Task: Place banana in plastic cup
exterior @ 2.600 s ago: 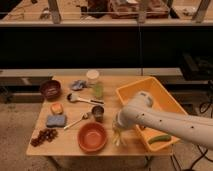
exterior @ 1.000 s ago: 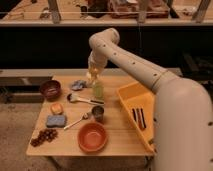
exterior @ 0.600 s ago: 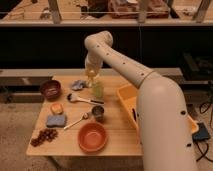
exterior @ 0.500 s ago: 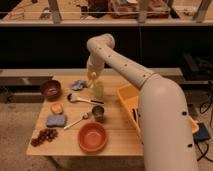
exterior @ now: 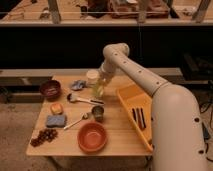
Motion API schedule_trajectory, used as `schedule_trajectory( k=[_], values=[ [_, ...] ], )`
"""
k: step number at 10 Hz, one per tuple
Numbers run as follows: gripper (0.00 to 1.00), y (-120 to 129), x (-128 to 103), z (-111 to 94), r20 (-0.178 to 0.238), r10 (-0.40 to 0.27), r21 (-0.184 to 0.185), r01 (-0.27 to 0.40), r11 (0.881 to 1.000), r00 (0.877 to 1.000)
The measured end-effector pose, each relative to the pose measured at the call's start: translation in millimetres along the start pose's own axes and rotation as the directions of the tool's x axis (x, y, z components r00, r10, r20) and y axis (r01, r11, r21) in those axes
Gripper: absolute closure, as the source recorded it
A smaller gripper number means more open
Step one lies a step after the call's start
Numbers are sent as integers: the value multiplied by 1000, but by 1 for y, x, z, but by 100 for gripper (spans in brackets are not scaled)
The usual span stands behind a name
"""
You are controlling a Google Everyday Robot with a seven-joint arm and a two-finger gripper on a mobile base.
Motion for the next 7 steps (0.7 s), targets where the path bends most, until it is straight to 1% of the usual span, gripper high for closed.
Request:
schedule_trajectory(
  k=[1,3,4,5,7],
  values=[
    [54,-1,-4,2,9,-34,8,33,999,999],
    [54,-6,-7,3,15,-93,8,93,996,996],
    [54,-7,-8,3,17,-112,2,112,994,994],
    [54,-9,-9,4,18,-132,-12,132,991,991],
    [54,-16,-10,7,21,-151,-23,151,988,988]
  ],
)
